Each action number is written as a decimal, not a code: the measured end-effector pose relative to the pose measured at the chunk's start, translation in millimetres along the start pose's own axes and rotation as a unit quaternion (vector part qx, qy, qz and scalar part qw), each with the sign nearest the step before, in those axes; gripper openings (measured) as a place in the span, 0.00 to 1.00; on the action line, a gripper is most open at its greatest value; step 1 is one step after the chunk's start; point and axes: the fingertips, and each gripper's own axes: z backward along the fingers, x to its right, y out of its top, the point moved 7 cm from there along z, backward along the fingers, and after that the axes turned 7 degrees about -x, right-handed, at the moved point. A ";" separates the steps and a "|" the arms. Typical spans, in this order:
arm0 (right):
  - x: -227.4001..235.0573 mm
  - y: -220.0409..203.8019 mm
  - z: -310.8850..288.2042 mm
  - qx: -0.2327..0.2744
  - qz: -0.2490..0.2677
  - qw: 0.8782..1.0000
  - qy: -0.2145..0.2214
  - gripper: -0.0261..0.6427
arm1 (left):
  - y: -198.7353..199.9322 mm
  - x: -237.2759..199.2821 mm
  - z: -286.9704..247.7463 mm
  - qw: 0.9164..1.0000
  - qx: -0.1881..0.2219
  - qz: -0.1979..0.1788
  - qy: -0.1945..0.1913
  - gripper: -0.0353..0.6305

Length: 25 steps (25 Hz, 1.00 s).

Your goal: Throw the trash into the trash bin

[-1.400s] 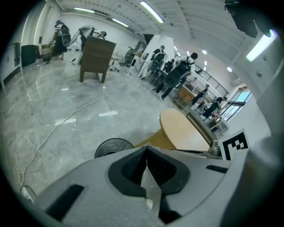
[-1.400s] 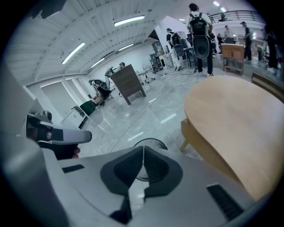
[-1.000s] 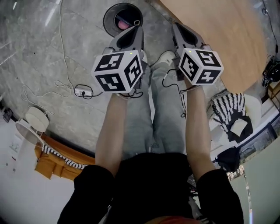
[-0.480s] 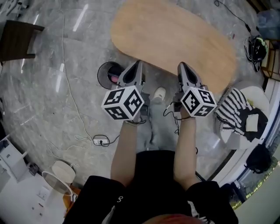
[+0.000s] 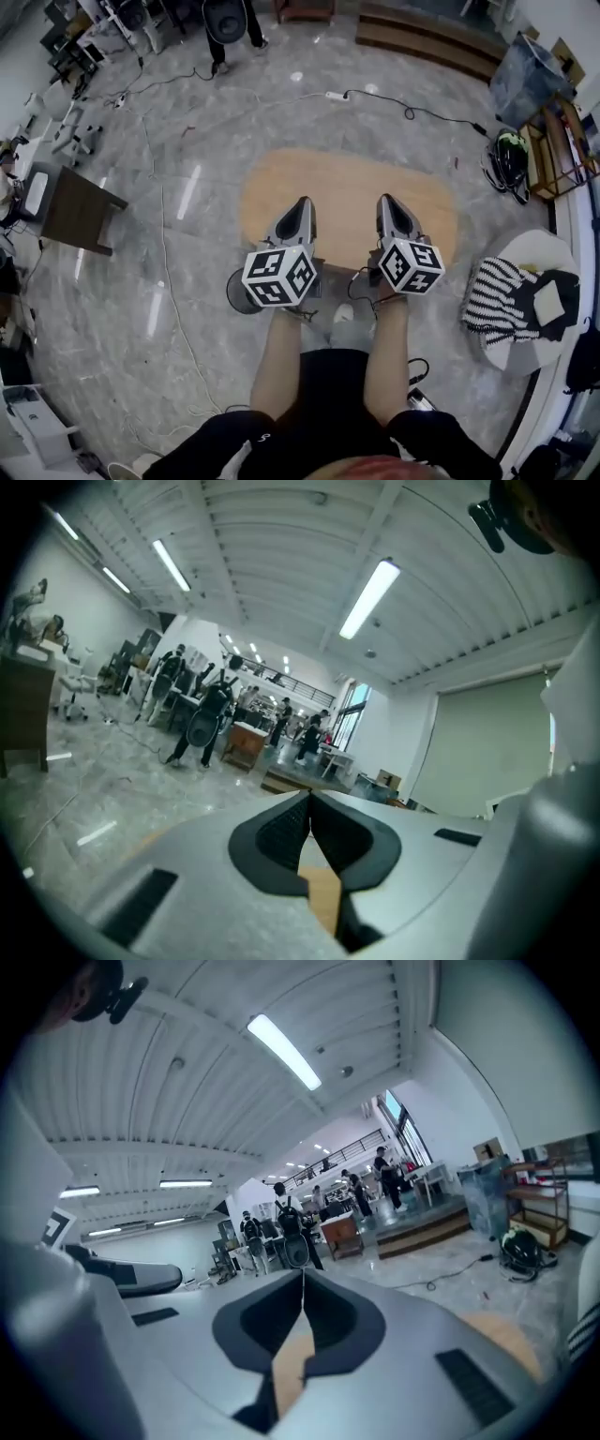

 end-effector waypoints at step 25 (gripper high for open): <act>42.7 119.6 48.4 0.066 0.122 0.990 -0.035 0.06 | 75.5 125.0 -67.7 0.990 0.060 -0.074 -0.105 0.07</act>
